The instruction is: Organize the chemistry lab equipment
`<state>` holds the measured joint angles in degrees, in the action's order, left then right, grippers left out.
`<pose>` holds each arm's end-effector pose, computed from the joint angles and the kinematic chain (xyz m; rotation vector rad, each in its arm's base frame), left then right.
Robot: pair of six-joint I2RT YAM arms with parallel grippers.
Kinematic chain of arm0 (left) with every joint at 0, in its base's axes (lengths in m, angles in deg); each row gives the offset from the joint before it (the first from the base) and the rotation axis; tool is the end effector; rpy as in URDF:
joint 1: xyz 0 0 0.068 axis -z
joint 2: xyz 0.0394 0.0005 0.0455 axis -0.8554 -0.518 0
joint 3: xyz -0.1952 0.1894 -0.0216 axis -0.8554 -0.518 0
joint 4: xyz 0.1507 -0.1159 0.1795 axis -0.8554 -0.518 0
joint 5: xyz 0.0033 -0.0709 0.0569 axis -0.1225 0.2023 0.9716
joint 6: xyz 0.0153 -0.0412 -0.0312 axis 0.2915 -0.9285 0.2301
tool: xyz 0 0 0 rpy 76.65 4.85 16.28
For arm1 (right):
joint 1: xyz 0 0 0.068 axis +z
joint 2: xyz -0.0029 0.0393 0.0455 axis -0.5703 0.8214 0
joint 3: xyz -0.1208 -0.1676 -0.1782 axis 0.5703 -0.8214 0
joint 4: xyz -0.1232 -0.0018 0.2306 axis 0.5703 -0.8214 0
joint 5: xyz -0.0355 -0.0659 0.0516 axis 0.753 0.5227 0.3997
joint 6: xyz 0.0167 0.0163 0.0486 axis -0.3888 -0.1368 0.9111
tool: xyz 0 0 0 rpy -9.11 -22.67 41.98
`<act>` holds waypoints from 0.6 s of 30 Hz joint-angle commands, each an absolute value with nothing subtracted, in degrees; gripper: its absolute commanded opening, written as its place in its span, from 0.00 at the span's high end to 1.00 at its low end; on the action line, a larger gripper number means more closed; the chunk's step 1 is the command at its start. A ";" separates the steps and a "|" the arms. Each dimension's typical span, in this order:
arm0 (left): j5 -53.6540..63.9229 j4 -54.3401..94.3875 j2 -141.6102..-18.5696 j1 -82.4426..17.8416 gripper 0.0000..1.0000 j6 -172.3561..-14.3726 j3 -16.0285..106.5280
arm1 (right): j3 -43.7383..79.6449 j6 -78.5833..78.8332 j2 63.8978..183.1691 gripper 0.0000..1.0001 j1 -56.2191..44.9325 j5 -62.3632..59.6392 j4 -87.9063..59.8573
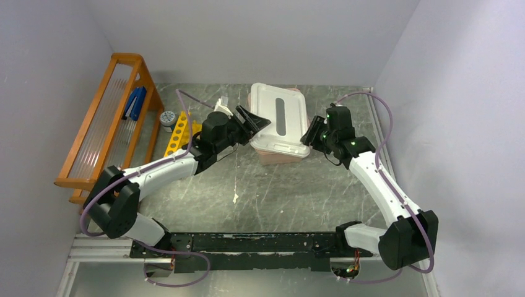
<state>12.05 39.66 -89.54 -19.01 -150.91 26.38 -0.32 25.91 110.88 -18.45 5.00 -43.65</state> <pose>0.2641 -0.2210 0.2807 -0.4788 1.9063 -1.3596 0.2466 0.0731 0.2987 0.3190 2.3140 0.4616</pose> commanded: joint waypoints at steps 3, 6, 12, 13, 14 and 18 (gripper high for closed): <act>13.31 20.51 -89.65 -19.43 0.19 -136.42 35.41 | 0.51 24.18 111.32 0.48 -17.46 12.53 -43.03; 13.31 13.33 -91.63 -19.43 0.17 -131.11 39.49 | 0.59 23.35 112.06 0.51 -17.37 13.68 -43.16; 12.21 9.19 -93.22 -19.47 0.12 -124.06 42.52 | 1.46 20.76 113.90 0.52 -17.37 13.07 -43.26; 12.46 8.58 -93.35 -19.45 0.11 -123.25 42.70 | 1.73 20.31 114.24 0.52 -17.38 13.05 -43.46; 12.92 7.92 -93.32 -19.43 0.11 -121.97 42.89 | 2.00 19.73 114.64 0.52 -17.45 13.11 -43.56; 14.89 3.38 -94.64 -20.17 0.10 -115.01 47.04 | 3.74 17.01 117.04 0.52 -17.42 13.18 -44.24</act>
